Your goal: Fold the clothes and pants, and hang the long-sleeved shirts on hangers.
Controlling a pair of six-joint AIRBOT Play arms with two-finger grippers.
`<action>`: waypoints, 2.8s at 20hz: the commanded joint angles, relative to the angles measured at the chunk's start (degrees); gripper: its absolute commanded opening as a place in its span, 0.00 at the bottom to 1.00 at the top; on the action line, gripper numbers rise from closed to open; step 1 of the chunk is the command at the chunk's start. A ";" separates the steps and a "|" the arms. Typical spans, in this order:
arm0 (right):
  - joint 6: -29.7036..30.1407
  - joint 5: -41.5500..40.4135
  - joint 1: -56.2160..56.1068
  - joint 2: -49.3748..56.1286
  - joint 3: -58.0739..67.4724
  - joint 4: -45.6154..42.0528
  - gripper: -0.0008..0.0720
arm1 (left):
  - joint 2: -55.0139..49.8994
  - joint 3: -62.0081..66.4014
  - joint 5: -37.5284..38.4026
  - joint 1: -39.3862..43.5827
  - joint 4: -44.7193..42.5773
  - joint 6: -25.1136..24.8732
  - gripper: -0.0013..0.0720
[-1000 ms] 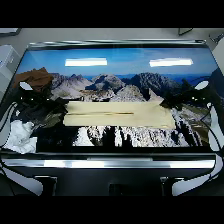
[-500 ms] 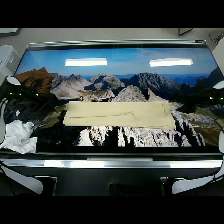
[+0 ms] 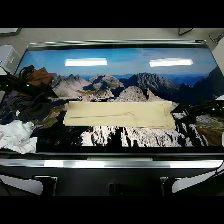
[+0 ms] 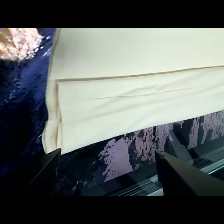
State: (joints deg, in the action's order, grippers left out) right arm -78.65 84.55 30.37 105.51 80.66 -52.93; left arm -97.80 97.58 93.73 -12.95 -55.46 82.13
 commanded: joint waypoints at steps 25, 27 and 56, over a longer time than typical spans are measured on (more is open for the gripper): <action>-11.82 3.02 -26.25 -31.82 -0.02 4.26 0.06 | -14.40 -4.94 -35.19 46.75 10.80 7.06 0.05; -13.38 2.49 -27.87 -35.15 -0.02 4.46 0.06 | -16.35 -4.94 -39.60 49.70 17.81 8.81 0.05; -12.57 -24.70 -55.30 0.48 4.79 23.26 0.99 | 21.86 -4.87 -37.75 23.02 13.57 -0.90 0.04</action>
State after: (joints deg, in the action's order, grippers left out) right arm -91.29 64.86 -20.69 100.33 85.41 -37.30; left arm -81.89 92.66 55.53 11.53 -41.21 82.35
